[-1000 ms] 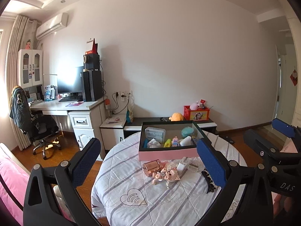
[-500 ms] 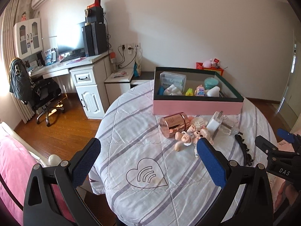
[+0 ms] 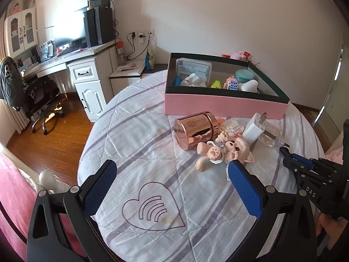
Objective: Organize rigid objects
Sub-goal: 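Grasp the pig-eared doll figurine with the left gripper while the right grasps the black hair clip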
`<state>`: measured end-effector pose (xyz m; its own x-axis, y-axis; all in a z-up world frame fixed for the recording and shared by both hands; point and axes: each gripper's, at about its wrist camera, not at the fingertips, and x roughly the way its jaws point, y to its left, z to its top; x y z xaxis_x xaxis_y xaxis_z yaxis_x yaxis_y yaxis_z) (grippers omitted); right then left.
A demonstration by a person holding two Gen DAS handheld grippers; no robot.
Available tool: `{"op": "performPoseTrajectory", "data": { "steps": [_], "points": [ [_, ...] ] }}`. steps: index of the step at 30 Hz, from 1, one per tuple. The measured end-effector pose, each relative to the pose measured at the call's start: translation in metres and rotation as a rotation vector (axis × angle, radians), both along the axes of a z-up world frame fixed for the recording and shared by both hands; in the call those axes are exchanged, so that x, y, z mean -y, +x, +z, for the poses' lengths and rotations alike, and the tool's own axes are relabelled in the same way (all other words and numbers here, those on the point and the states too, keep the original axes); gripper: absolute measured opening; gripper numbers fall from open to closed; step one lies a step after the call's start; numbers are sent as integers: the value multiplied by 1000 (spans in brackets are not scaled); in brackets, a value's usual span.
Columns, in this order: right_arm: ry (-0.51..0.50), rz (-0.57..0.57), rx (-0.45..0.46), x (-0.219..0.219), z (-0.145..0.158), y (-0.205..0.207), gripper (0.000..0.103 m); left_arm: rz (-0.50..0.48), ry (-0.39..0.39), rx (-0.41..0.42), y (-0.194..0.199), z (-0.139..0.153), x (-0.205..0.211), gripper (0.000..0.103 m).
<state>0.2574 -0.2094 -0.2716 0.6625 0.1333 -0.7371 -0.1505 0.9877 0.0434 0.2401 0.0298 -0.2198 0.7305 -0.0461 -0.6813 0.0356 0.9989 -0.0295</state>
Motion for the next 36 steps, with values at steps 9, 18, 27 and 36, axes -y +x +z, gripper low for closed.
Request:
{"op": "performPoseTrajectory", "data": {
  "steps": [9, 18, 27, 36],
  "points": [
    [22, -29, 27, 31, 7, -3, 18, -77, -37, -43, 20, -16, 48, 103],
    [44, -25, 25, 41, 2, 9, 18, -5, 14, -140, 56, -41, 67, 103],
    [53, -18, 39, 41, 0, 10, 18, -25, -25, -130, 60, -43, 63, 83],
    [84, -27, 66, 45, 4, 1, 18, -38, -3, -38, 28, -27, 55, 82]
  ]
}}
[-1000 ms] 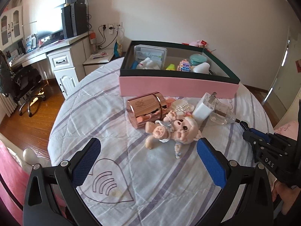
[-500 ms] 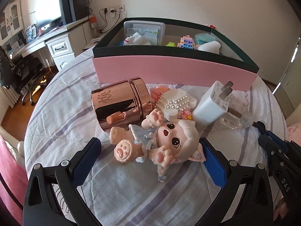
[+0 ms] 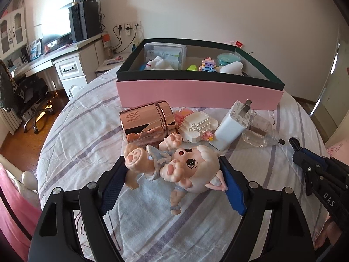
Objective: Organize rigid objects
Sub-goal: 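Grasp the pig-eared doll figurine with the left gripper while the right grasps the black hair clip, then lift the doll with the left gripper while the right lifts the hair clip toward the pink box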
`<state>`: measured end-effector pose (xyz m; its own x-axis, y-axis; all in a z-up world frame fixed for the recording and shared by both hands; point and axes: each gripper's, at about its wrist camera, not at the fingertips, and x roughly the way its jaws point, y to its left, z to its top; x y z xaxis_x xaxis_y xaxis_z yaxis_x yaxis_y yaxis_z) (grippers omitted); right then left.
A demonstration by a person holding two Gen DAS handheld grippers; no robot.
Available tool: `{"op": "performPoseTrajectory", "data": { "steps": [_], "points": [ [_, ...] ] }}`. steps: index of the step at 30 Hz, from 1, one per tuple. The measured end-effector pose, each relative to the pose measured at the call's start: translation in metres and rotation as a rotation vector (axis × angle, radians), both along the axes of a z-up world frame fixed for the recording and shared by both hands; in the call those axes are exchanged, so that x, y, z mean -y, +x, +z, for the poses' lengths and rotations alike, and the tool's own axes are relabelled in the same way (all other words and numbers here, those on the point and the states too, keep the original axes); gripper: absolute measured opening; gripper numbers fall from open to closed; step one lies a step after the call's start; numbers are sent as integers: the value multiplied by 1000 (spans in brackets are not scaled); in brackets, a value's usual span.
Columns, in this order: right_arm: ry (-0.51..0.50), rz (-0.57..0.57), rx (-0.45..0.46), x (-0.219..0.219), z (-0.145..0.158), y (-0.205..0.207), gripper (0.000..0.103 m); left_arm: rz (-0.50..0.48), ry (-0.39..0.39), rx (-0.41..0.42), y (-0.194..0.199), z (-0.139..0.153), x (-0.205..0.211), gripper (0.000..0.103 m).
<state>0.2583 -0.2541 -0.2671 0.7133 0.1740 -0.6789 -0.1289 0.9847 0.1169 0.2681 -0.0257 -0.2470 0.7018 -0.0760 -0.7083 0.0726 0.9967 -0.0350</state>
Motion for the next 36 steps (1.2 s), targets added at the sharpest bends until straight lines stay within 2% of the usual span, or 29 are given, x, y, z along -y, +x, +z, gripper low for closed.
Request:
{"op": "performPoseTrajectory", "data": {
  "steps": [5, 12, 14, 16, 20, 23, 28, 36],
  "points": [
    [13, 12, 63, -7, 21, -13, 17, 16, -18, 65, -19, 17, -13, 82],
    [4, 48, 181, -30, 55, -33, 17, 56, -33, 199, -48, 49, -31, 82],
    [1, 48, 199, -34, 59, -38, 17, 52, -28, 200, -50, 52, -33, 82],
    [-20, 64, 143, -40, 57, -34, 17, 45, -20, 189, -50, 50, -33, 82],
    [-18, 87, 6, -43, 34, -22, 17, 41, -42, 160, -50, 43, -36, 82],
    [-32, 84, -51, -48, 16, -16, 17, 39, -39, 146, -46, 37, -35, 82],
    [-40, 75, -80, -52, -2, -6, 19, 41, -33, 126, -40, 31, -33, 82],
    [-17, 99, -32, -51, -3, -5, 18, 33, -30, 137, -41, 33, -32, 82]
  ]
}}
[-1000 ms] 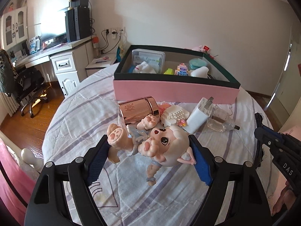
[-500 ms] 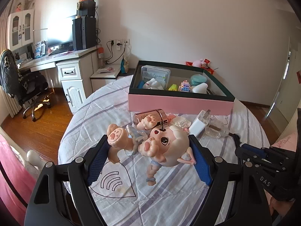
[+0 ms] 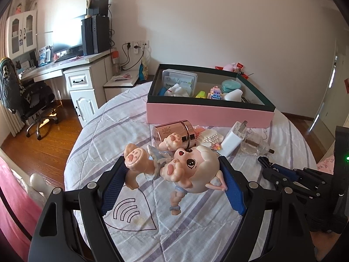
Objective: Organize rigid objects
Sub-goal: 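Lift the doll with the left gripper while the right lifts the hair clip toward the pink box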
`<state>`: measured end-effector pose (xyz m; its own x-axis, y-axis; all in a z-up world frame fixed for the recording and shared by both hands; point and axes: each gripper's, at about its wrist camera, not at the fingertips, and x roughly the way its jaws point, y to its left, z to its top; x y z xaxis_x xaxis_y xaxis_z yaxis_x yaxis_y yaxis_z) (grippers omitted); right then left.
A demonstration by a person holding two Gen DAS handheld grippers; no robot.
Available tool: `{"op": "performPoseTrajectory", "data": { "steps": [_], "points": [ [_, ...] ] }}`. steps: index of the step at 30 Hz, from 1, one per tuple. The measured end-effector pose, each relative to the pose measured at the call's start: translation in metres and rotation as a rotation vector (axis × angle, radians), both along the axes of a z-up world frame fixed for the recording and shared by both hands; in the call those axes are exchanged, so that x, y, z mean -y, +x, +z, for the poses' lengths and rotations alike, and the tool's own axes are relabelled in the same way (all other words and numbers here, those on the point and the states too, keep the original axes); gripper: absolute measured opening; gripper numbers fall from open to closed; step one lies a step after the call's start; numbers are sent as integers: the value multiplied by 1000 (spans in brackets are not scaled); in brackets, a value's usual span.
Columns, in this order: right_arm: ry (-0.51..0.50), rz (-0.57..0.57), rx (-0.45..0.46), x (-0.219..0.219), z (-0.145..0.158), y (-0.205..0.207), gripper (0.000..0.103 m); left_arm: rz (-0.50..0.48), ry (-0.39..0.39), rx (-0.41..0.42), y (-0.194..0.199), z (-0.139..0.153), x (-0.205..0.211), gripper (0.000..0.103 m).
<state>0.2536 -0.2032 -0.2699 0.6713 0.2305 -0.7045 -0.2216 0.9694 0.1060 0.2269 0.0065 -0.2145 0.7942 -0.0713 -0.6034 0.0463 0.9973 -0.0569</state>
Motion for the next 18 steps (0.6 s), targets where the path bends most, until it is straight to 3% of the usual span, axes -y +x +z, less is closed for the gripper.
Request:
{"op": "performPoseTrajectory", "data": {
  "steps": [3, 8, 18],
  "points": [
    [20, -4, 67, 1, 14, -11, 18, -1, 5, 33, -7, 10, 2, 82],
    [36, -5, 247, -5, 68, -42, 18, 0, 13, 121, -31, 41, 2, 82],
    [-11, 18, 524, -34, 159, -111, 18, 16, 34, 331, -88, 111, 5, 82]
  ]
}}
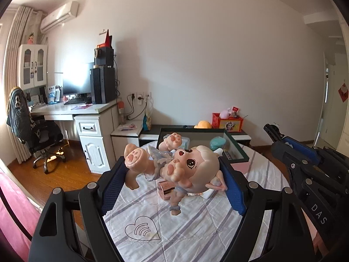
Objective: Organize rigid objects
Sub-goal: 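Lift the doll with the left gripper while the right lifts the hair clip toward the pink box, then lower the doll and hair clip into the pink box and open both grippers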
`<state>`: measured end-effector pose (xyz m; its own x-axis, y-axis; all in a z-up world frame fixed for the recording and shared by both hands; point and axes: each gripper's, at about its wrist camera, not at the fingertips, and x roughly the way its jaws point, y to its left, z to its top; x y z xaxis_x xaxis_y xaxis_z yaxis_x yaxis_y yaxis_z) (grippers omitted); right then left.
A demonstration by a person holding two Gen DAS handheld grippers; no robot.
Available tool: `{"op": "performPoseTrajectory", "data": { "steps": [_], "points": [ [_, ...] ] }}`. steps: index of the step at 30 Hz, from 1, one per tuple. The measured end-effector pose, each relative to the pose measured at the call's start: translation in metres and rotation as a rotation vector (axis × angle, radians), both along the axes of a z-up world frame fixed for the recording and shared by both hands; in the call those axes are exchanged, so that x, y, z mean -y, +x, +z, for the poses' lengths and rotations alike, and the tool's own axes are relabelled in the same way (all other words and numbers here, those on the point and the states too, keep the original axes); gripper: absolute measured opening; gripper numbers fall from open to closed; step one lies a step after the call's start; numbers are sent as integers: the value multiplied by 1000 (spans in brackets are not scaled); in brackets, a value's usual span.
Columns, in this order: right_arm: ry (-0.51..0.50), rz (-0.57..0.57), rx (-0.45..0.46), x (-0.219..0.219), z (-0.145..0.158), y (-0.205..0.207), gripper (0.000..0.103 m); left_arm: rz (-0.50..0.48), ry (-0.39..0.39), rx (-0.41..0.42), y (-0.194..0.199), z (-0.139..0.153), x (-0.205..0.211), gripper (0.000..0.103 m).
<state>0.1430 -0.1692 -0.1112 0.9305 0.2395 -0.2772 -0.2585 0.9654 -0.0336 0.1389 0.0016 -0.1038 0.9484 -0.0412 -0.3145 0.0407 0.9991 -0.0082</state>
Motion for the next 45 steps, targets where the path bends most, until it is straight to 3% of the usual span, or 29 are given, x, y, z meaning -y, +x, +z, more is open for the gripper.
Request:
{"op": "performPoseTrajectory", "data": {
  "steps": [13, 26, 35, 45],
  "points": [
    [-10, 3, 114, -19, 37, -39, 18, 23, 16, 113, -46, 33, -1, 83],
    [-5, 9, 99, -14, 32, -32, 18, 24, 19, 104, -32, 29, 2, 83],
    [-7, 3, 44, -11, 23, 21, 18, -5, 35, 43, 34, 18, 13, 83],
    [-51, 2, -62, -6, 0, 145, 18, -32, 57, -127, 185, -19, 24, 83]
  ]
}}
